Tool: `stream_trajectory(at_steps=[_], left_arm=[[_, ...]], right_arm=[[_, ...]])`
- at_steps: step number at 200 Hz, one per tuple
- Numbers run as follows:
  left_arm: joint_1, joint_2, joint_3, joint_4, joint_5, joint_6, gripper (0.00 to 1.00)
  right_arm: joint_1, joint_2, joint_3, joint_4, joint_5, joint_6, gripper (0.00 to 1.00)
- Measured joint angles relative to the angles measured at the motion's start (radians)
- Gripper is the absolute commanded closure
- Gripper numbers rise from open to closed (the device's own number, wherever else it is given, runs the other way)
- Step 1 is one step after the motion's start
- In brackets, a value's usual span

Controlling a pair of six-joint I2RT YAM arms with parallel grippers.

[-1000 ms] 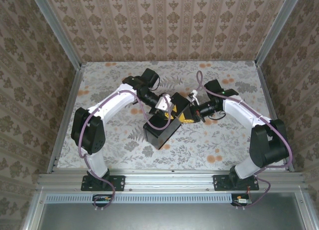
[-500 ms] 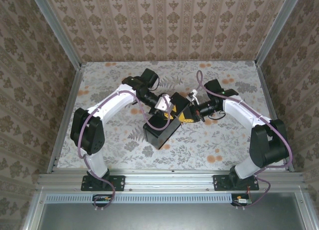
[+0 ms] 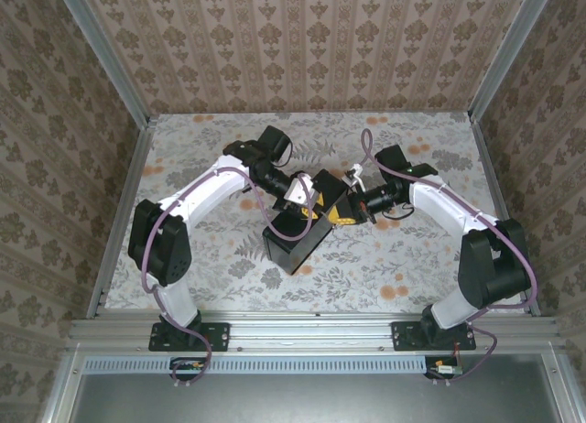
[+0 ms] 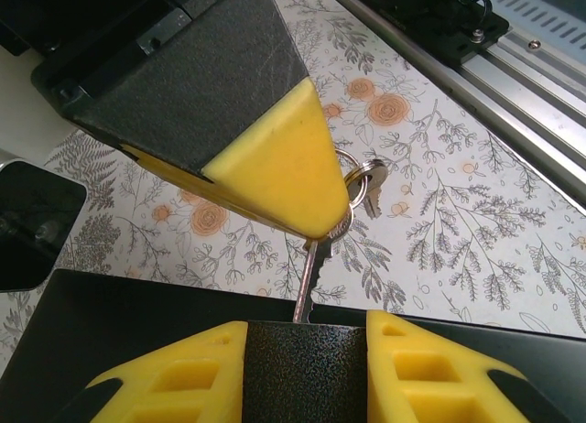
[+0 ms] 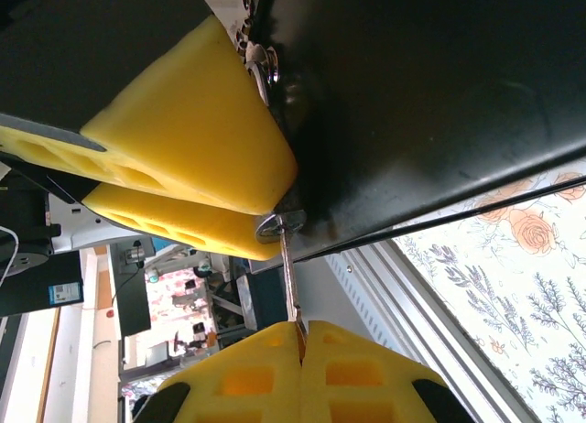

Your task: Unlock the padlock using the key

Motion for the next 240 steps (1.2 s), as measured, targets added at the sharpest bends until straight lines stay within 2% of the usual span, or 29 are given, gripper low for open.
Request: stream_trajectory(at_steps=[112,171,240], left_arm=[[0.002,0.0,0.0,0.003,-0.01,-0.014,0.81],[0.005,0.0,0.0,0.003,-0.01,-0.015,0.82],[0.019,0.0,0.0,-0.028,0.015,-0.014,0.82]], right_arm=[[0.029,-0.016,0.046,-0.034,0.095,-0.023,1.0],[0.031,-0.009,0.048,-0.021,0.09,-0.042,1.0],[0.056,0.026,0.069,-0.064,0.059,-0.167,1.0]])
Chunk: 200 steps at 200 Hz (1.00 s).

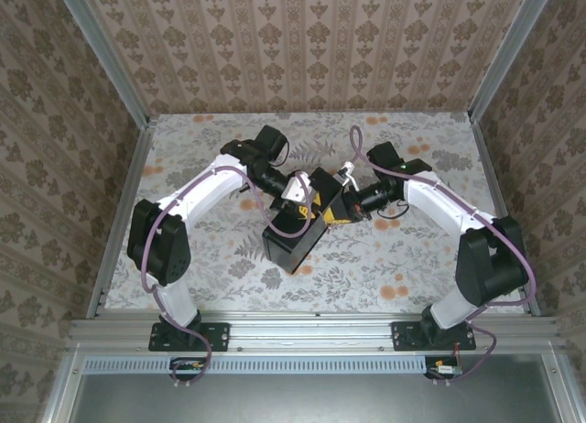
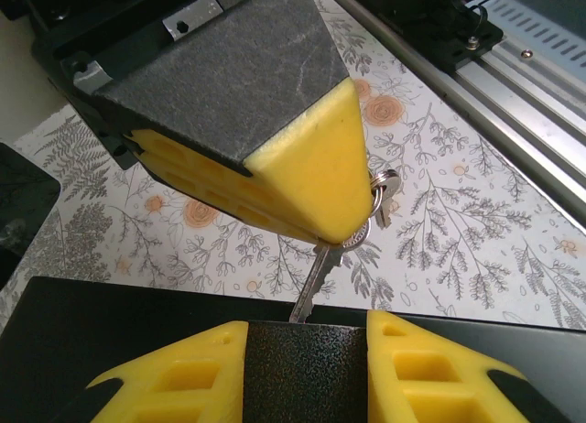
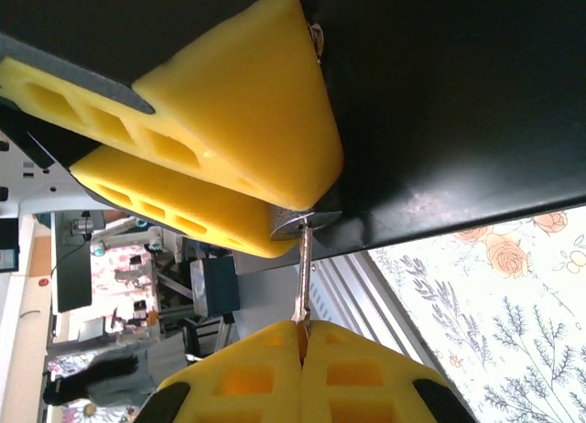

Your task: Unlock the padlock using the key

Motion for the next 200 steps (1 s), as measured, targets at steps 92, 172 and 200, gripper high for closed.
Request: stream_trajectory(at_steps=[92,172,200], left_arm=[[0.011,0.0,0.0,-0.021,0.006,0.053,0.82],[0.022,-0.002,-0.002,0.014,-0.023,0.039,0.83],[0.021,-0.031,-0.045,0.076,-0.027,0.015,0.83]], right_arm=[[-0.02,0.087,0.095,-0.137,-0.019,-0.134,1.0],[-0.038,0.117,0.079,-0.057,-0.08,-0.046,1.0],[-0.039,0.099,0.032,0.012,-0.122,0.015,1.0]])
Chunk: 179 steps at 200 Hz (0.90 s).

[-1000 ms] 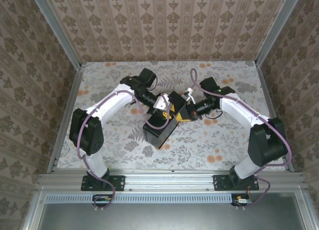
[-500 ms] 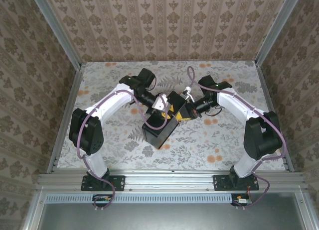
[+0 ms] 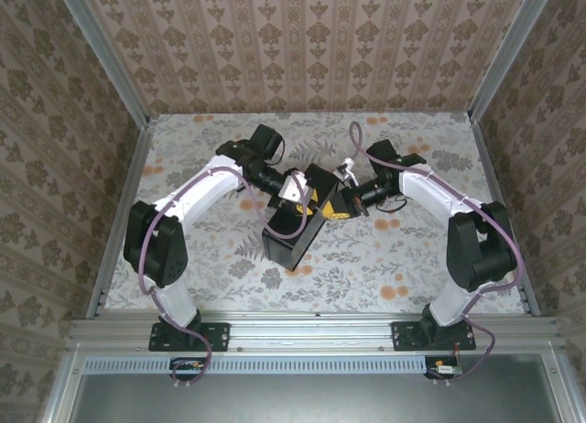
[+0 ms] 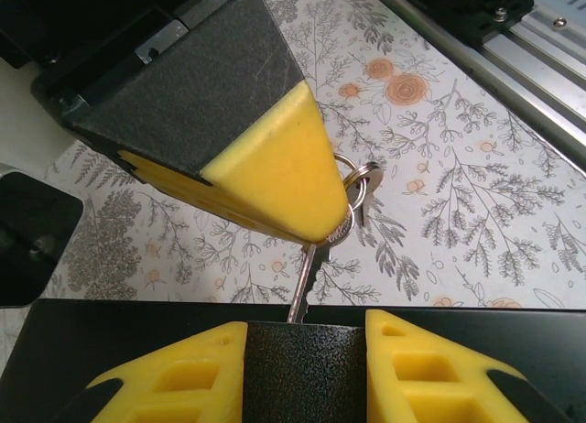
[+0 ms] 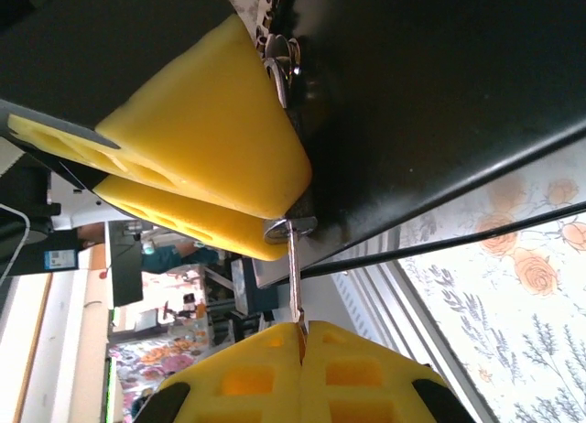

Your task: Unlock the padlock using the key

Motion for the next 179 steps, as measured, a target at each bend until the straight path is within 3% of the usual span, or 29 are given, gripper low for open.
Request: stream_trajectory(at_steps=[56,143,159,179], left_arm=[[-0.01,-0.01,-0.014,0.016,0.002,-0.001,0.83],[-0.011,-0.01,-0.015,0.008,0.014,0.023,0.84],[-0.011,-0.01,-0.015,0.002,0.018,0.03,0.81],[-0.009,-0.01,-0.015,-0.006,0.018,0.031,0.68]], right_arm=[[-0.005,-0.025,-0.033,0.024,-0.03,0.035,1.0],[0.003,-0.068,-0.067,-0.042,-0.04,-0.042,1.0],[0.002,-0.079,-0.078,-0.058,-0.034,-0.055,1.0],[-0.004,-0.085,-0.085,-0.072,-0.013,-0.068,1.0]])
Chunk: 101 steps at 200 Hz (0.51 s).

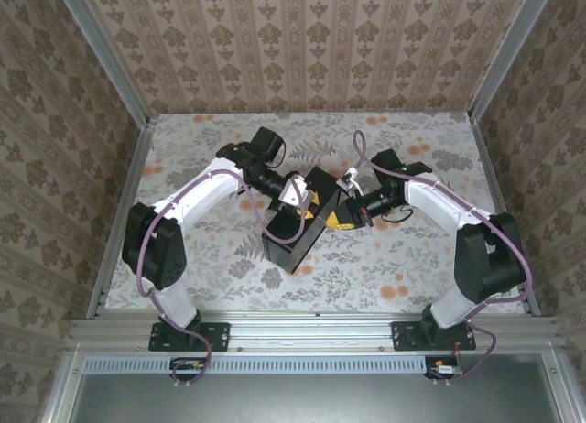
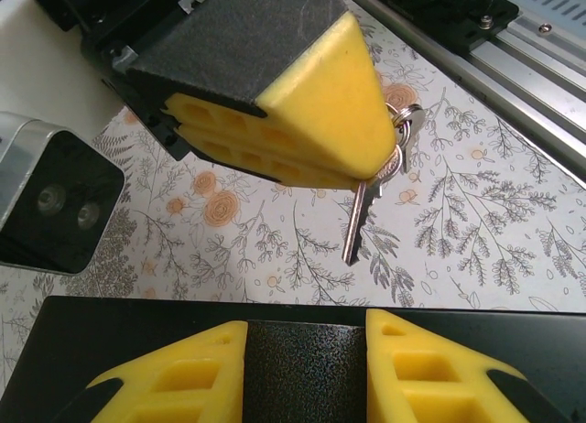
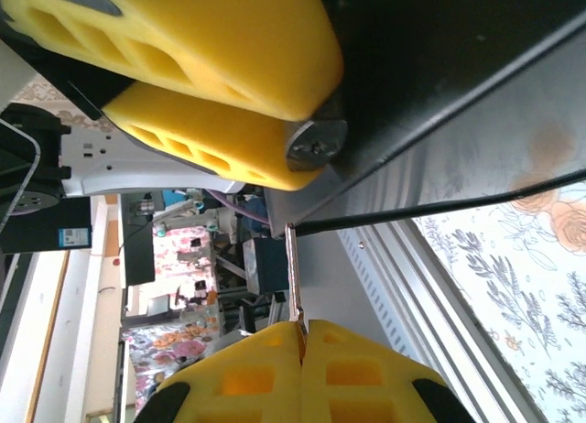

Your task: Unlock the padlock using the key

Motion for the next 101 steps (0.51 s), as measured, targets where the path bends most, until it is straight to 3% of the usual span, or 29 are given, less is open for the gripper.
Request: stream_trajectory(at_steps=[27,51,83,101], left_arm=[[0.0,0.002,0.0,-0.002,-0.002,-0.014,0.56],[0.0,0.003,0.01,-0.002,-0.008,-0.042,0.51],[0.0,0.003,0.042,-0.011,0.011,-0.108,0.5],[0.0,0.002,0.066,0.001,0.05,-0.179,0.56]], right_arm=[[-0.019,-0.004,0.0,0.006,0.031,0.002,1.0],[-0.025,-0.018,0.0,0.037,0.054,0.014,1.0],[-0.025,-0.063,0.0,0.071,0.066,0.028,1.0],[-0.025,-0.088,-0.003,0.1,0.069,0.031,1.0]])
